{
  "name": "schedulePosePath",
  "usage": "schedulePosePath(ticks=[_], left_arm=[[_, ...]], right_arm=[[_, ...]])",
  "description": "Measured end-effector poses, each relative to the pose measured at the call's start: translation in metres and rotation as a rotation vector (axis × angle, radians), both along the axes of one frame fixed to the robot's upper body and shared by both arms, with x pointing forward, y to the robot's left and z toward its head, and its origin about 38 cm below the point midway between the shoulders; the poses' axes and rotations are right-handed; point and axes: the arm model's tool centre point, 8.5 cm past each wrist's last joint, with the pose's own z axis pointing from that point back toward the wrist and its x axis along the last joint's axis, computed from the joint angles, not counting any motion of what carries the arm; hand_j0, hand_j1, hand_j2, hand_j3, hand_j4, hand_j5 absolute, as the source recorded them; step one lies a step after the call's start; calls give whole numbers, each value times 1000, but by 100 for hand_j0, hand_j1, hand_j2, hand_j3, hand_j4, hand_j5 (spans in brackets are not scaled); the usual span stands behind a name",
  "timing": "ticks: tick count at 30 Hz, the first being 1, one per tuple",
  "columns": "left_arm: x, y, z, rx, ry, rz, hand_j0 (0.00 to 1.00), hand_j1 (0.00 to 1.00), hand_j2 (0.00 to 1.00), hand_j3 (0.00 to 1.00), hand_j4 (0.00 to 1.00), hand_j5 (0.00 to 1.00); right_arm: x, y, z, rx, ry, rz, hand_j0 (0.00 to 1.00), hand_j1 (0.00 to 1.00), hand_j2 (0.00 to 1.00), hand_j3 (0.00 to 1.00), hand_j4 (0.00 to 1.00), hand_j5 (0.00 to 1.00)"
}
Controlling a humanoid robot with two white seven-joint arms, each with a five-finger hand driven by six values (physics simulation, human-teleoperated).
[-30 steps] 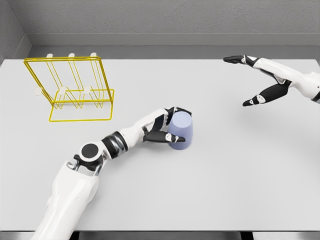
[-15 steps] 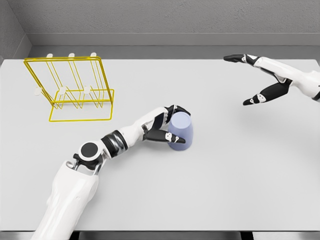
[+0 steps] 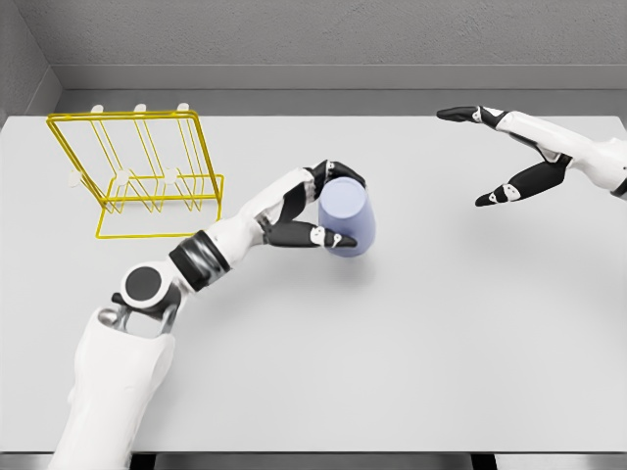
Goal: Place the cup on the cup holder with both arms
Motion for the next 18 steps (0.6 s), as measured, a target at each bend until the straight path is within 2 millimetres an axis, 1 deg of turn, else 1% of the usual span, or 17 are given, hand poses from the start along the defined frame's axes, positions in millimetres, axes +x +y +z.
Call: schedulePosePath(ticks=[4,10,18], left_arm=[[2,12,20,-21,-56,31,39,39,39,39,39,39],[4,27,36,-36,-96,69,39,39,39,39,39,39],[8,64,53,-24,-141,154,39,39,39,39,39,39]], right_arm=[[0,0,0,0,0,0,100,100,100,100,100,100],[0,0,0,0,-1,0,100,100,100,100,100,100],[0,-1,3,-2,-6,0,100,100,100,100,100,100]])
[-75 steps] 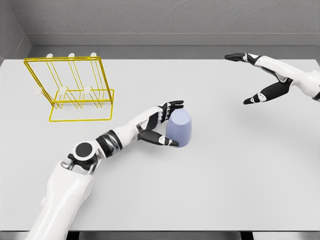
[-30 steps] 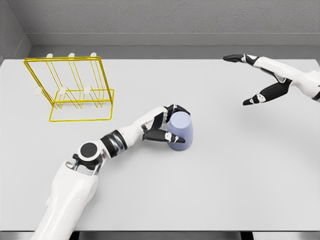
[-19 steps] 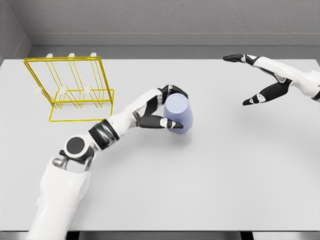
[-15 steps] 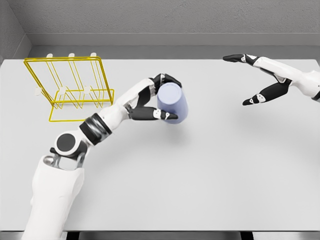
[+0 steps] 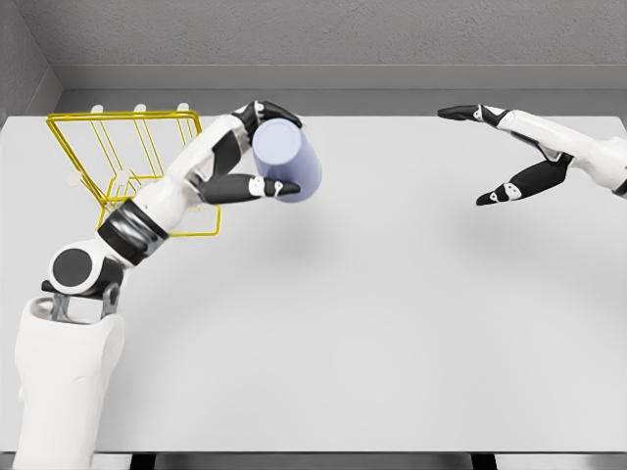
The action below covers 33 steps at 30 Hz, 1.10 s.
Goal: Place the cup on the cup holder with both arms
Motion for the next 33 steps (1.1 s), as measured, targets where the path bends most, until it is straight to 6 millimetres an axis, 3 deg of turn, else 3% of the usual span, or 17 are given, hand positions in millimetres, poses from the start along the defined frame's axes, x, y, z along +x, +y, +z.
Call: schedulePosePath(ticks=[8,15,20,33], left_arm=[[2,19,14,-1,-39,43,39,39,39,39,39,39],[5,54,27,20,-69,110,39,39,39,39,39,39],[6,64,34,14,-80,120,39,39,39,39,39,39],[0,104,39,37,-74,149,40,40,40,40,40,40]], right_arm=[[0,0,1,0,-3,2,100,100,100,100,100,100],[0,1,2,0,-6,5,100,100,100,100,100,100],[0,1,3,-1,-6,5,100,100,100,100,100,100],[-1,4,4,0,-10,13,100,100,100,100,100,100]])
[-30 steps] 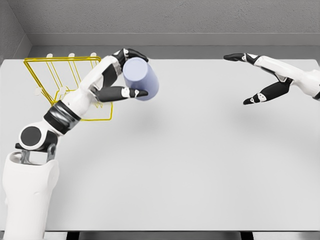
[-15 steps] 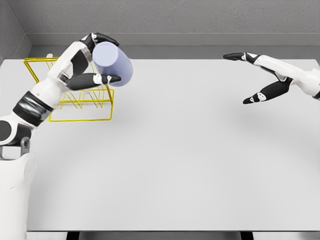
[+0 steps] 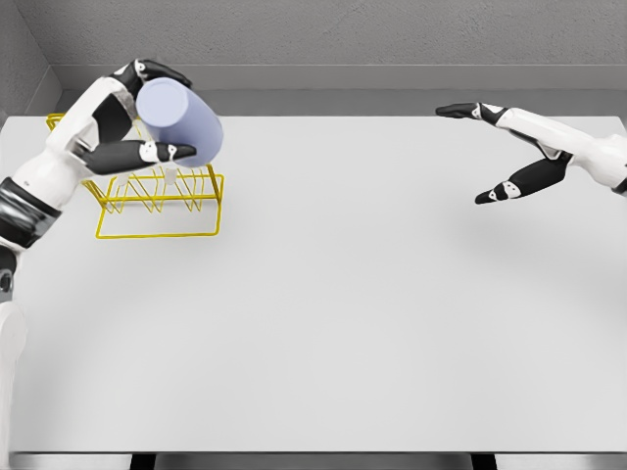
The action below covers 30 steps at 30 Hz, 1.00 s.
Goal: Place the cup on the cup holder with both arms
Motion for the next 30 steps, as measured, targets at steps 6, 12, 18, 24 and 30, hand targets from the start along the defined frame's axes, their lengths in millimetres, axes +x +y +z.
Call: schedulePosePath(ticks=[6,12,18,24,30], left_arm=[[-4,21,4,16,4,22,40,40,40,40,40,40],[-7,29,6,17,4,28,40,40,40,40,40,40],[-10,29,-6,20,34,25,40,40,40,40,40,40],[-11,28,-10,24,46,24,40,40,40,40,40,40],[-14,29,-20,25,72,25,40,40,40,40,40,40]], right_arm=[[-1,2,1,0,-2,6,100,100,100,100,100,100],[-1,2,1,0,-2,7,100,100,100,100,100,100],[-1,2,0,0,-1,7,100,100,100,100,100,100],[-1,2,0,0,-1,7,100,100,100,100,100,100],[-1,2,0,0,-2,8,100,100,100,100,100,100]])
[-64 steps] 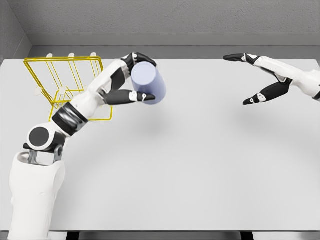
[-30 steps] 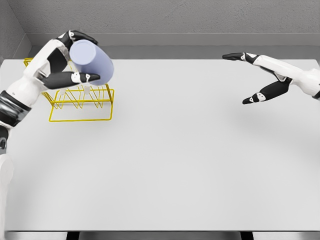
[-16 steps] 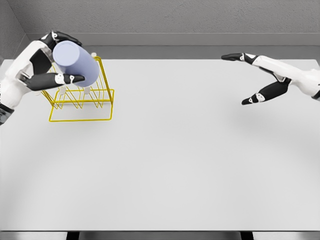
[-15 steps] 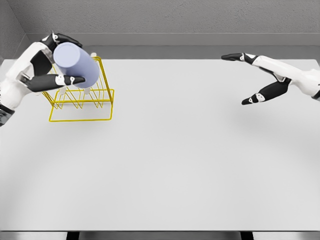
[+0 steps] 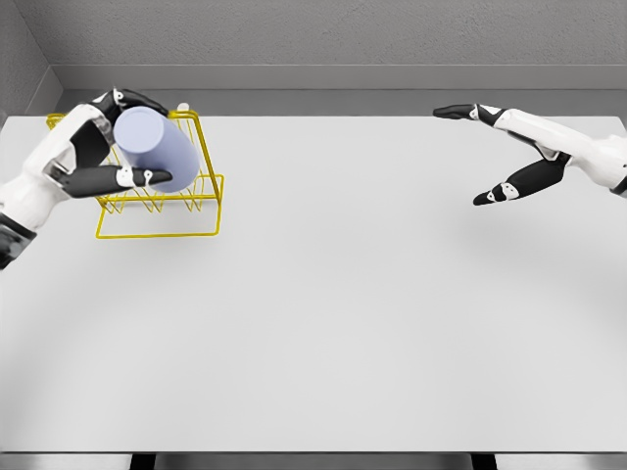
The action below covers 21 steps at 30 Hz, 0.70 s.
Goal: Place the cup on the cup holder with both arms
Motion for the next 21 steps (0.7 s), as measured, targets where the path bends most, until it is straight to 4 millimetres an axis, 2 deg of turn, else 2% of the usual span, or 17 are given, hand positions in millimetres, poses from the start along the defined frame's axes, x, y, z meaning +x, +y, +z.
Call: schedulePosePath(ticks=[19,20,21], left_arm=[[1,4,-11,8,34,15,40,40,40,40,40,40],[1,4,-12,7,36,15,41,41,41,41,41,41],[0,4,-13,7,39,16,51,51,51,51,51,51]], right_arm=[[0,0,0,-1,0,0,100,100,100,100,100,100],[0,0,0,-1,0,0,100,100,100,100,100,100],[0,0,0,-1,0,-1,100,100,100,100,100,100]])
